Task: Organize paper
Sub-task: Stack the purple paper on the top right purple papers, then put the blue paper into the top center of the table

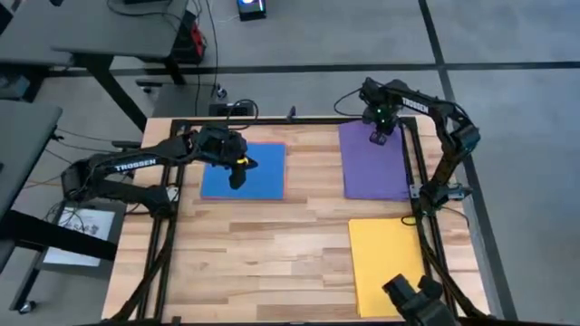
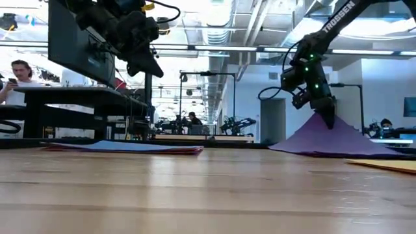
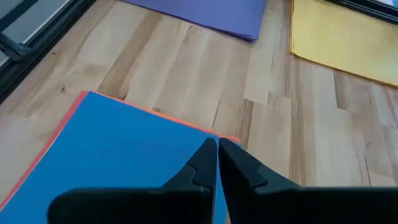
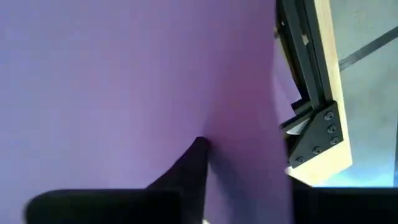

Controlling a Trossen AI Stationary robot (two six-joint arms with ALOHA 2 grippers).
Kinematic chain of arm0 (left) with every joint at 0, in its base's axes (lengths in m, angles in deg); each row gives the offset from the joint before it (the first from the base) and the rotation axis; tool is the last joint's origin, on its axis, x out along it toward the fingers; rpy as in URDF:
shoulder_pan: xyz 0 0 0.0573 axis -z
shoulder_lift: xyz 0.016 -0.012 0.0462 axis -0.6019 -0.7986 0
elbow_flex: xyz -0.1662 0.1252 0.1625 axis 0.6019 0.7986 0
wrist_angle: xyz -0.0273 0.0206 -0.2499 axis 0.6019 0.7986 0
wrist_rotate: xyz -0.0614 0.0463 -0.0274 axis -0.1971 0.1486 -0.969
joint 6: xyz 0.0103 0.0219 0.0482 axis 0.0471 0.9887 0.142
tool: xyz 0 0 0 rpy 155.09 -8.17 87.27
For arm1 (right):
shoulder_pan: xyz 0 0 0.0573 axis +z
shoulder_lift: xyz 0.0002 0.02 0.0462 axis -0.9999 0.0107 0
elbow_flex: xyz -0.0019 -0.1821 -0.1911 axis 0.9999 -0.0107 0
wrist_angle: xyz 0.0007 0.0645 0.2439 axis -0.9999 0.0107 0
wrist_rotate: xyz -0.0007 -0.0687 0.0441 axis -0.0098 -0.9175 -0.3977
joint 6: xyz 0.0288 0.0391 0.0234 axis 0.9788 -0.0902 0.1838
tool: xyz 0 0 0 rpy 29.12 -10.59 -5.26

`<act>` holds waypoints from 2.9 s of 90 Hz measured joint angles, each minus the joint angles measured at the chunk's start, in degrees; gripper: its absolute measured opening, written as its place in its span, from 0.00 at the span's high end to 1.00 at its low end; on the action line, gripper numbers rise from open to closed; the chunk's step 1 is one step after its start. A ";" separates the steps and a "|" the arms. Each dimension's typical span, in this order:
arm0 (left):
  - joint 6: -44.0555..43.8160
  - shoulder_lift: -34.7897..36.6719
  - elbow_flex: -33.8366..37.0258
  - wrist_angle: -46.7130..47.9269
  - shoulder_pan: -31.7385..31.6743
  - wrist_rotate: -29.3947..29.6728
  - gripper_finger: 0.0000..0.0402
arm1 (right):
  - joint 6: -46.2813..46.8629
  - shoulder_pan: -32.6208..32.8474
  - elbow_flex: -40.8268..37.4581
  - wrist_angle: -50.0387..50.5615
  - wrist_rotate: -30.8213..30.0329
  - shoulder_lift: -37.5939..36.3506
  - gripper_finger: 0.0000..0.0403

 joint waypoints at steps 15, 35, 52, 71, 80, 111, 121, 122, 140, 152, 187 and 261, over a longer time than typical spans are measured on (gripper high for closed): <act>0.00 0.00 0.00 -0.02 0.00 -0.02 1.00 | 4.42 1.20 2.45 6.83 -8.51 -0.06 0.68; 1.95 0.00 -0.02 -0.06 -0.07 0.10 1.00 | 10.29 4.14 9.48 18.36 -7.63 -0.22 0.63; 2.46 0.74 -0.08 1.90 -0.78 2.64 1.00 | 29.61 8.32 14.26 19.81 13.13 -1.66 0.64; 5.13 -0.16 6.33 3.46 -1.79 5.74 1.00 | 59.59 21.17 7.88 -16.22 35.22 -2.33 0.65; 5.06 -0.94 10.94 -0.20 -1.73 5.66 1.00 | 71.03 29.92 3.83 -35.89 35.63 0.42 0.65; 4.92 -1.93 19.93 -7.54 -0.56 3.39 1.00 | 92.83 47.42 5.08 -59.09 34.26 18.68 0.65; 4.85 -1.93 21.29 -7.64 -0.06 3.39 1.00 | 94.15 48.46 5.75 -59.63 33.63 18.97 0.65; 4.85 -1.92 21.42 -7.75 0.00 3.39 1.00 | 94.14 48.53 5.80 -59.66 33.45 18.85 0.65; 6.39 -1.92 23.72 -9.45 0.66 3.39 1.00 | 93.89 47.89 5.70 -56.57 31.28 17.67 0.65; 6.29 -1.92 24.92 -10.33 0.66 3.41 1.00 | 93.83 47.94 5.75 -55.12 31.15 17.49 0.65; 7.50 -4.39 25.33 -13.12 2.16 1.50 1.00 | 92.17 49.27 5.70 -50.91 30.10 17.57 0.65; 7.94 -9.73 25.11 -16.17 8.96 -3.21 1.00 | 93.74 51.41 5.70 -50.08 29.97 17.57 0.65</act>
